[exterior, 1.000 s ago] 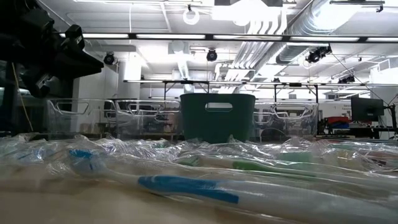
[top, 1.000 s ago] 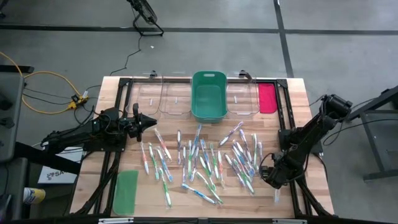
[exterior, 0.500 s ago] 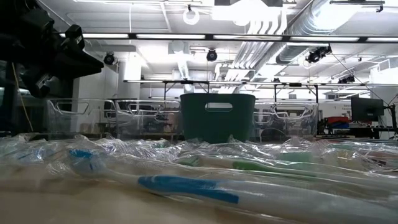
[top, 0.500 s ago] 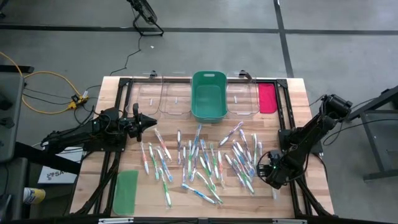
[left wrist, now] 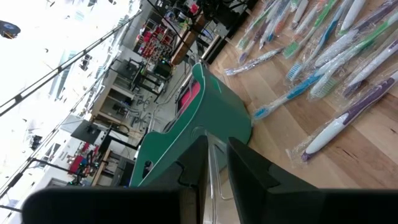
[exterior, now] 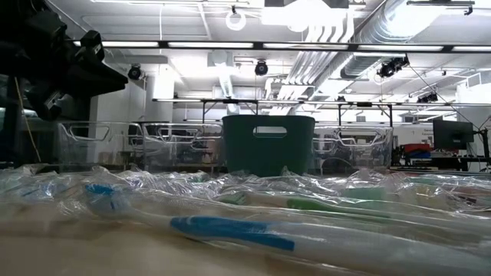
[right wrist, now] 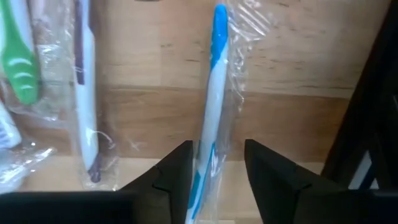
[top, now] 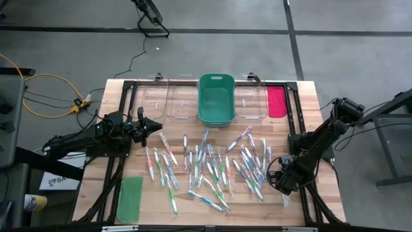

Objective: Pick & Place Toothbrushes
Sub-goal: Put the blue toothbrush into the right transparent bin

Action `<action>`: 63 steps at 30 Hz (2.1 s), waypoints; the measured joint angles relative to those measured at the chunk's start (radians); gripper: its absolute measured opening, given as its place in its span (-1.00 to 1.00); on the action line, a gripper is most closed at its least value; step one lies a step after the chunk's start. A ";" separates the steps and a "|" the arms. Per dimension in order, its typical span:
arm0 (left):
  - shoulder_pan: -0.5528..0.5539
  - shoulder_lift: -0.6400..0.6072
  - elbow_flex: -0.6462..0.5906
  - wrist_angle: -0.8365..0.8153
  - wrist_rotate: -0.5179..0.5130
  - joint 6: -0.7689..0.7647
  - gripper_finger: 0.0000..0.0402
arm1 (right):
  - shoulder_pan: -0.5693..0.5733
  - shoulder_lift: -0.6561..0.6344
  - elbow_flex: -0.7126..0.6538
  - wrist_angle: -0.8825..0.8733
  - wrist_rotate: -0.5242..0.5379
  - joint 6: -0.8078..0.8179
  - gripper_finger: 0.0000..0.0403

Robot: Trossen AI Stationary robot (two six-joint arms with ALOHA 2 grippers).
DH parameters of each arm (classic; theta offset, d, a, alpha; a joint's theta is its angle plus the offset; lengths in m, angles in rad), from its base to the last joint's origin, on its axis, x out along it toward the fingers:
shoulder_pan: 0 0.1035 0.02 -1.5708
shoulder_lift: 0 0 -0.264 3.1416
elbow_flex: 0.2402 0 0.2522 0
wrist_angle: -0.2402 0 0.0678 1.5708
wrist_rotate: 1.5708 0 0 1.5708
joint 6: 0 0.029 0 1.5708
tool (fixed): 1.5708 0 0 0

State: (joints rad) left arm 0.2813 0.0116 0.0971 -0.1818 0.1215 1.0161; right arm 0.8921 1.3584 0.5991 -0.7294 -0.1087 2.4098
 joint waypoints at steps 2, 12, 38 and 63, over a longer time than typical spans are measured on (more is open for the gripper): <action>0.000 0.000 0.000 0.000 0.000 0.000 -0.72 | 0.000 0.000 0.000 -0.001 0.009 0.000 -0.47; 0.000 0.000 0.000 0.000 0.000 0.000 -0.72 | 0.000 -0.001 0.000 -0.006 0.008 0.001 -0.93; 0.000 0.000 0.000 0.000 0.000 0.000 -0.72 | -0.291 -0.118 0.406 -0.596 0.411 -0.435 -1.00; 0.000 0.000 0.000 0.000 0.000 0.000 -0.72 | -1.415 -0.167 0.499 -0.015 0.294 -1.654 -0.99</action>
State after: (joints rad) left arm 0.2813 0.0114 0.0971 -0.1818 0.1219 1.0161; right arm -0.5226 1.1919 1.0985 -0.7441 0.1853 0.7557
